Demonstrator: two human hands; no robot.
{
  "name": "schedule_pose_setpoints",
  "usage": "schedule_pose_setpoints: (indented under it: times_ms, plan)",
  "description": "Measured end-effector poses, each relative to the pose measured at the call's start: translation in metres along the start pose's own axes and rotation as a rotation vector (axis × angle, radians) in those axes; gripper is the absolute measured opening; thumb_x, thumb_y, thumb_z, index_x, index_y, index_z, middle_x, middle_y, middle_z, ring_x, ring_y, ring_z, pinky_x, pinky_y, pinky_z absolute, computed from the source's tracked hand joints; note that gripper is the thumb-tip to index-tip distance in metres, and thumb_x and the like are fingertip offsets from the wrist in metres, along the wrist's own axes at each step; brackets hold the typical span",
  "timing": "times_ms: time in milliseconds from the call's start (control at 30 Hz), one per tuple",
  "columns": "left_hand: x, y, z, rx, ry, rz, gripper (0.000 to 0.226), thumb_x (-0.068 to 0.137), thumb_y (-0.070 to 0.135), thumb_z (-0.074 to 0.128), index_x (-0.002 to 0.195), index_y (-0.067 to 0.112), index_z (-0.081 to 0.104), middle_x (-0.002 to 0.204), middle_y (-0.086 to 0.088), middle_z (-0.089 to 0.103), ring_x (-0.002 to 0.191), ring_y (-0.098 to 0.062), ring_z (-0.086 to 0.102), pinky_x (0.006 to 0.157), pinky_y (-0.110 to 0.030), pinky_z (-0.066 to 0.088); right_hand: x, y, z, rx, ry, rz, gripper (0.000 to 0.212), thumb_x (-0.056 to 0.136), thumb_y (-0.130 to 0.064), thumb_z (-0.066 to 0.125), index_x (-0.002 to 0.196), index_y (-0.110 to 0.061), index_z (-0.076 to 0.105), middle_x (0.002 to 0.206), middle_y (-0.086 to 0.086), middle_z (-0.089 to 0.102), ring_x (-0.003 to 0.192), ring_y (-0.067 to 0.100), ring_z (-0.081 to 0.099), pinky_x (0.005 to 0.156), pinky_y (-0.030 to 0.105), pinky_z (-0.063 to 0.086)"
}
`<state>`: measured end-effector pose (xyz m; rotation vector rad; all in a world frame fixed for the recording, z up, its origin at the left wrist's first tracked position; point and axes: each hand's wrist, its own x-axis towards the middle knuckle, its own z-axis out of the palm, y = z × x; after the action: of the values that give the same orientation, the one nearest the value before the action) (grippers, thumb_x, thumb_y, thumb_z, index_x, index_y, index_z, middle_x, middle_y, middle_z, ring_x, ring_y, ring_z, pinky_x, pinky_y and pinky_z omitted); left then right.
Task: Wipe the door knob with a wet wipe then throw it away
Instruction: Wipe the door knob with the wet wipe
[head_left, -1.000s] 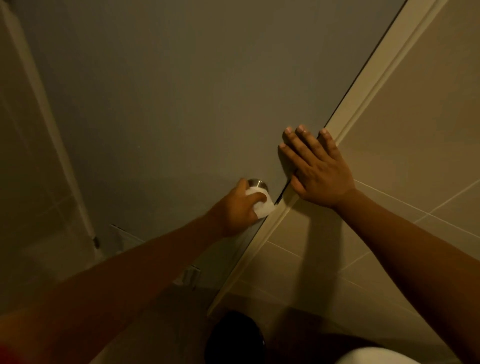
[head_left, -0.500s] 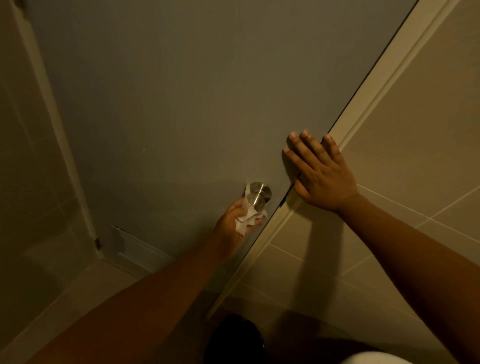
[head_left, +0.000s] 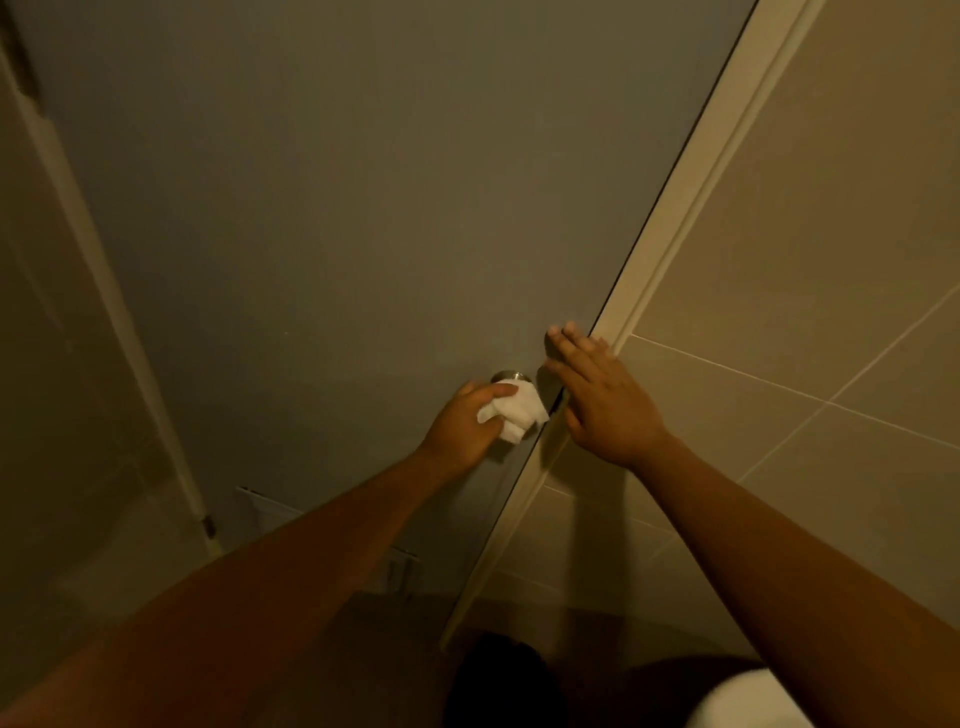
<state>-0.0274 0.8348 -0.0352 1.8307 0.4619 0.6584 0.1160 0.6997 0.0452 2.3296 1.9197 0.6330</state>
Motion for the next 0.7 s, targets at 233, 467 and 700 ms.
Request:
schedule_pose_setpoints:
  times_ms: [233, 467, 700]
  plan:
    - [0.016, 0.005, -0.017, 0.142, -0.185, 0.046, 0.073, 0.077, 0.008, 0.074, 0.142, 0.016, 0.043, 0.14, -0.005, 0.05, 0.122, -0.017, 0.052, 0.096, -0.025, 0.043, -0.019, -0.045, 0.022, 0.536, 0.108, 0.304, 0.047, 0.084, -0.02, 0.045, 0.126, -0.004, 0.059, 0.127, 0.014, 0.057, 0.119, 0.028, 0.052, 0.105, 0.034, 0.041]
    - [0.02, 0.0, -0.033, 0.121, -0.236, -0.06, 0.048, 0.091, 0.006, 0.057, 0.138, 0.01, 0.05, 0.138, -0.013, 0.056, 0.124, -0.026, 0.056, 0.098, -0.027, 0.045, 0.003, -0.084, 0.036, 0.747, 0.117, 0.474, 0.045, 0.091, -0.012, 0.057, 0.136, -0.008, 0.052, 0.13, 0.011, 0.054, 0.116, 0.023, 0.054, 0.095, 0.02, 0.039]
    - [0.031, 0.001, -0.046, 0.494, -0.383, 0.297, 0.053, 0.087, 0.017, 0.061, 0.138, 0.009, 0.052, 0.139, -0.012, 0.053, 0.124, -0.026, 0.054, 0.104, -0.031, 0.042, 0.005, -0.107, 0.056, 1.138, 0.321, 0.923, 0.039, 0.088, -0.012, 0.067, 0.126, -0.011, 0.061, 0.12, 0.008, 0.065, 0.107, 0.02, 0.063, 0.088, 0.021, 0.049]
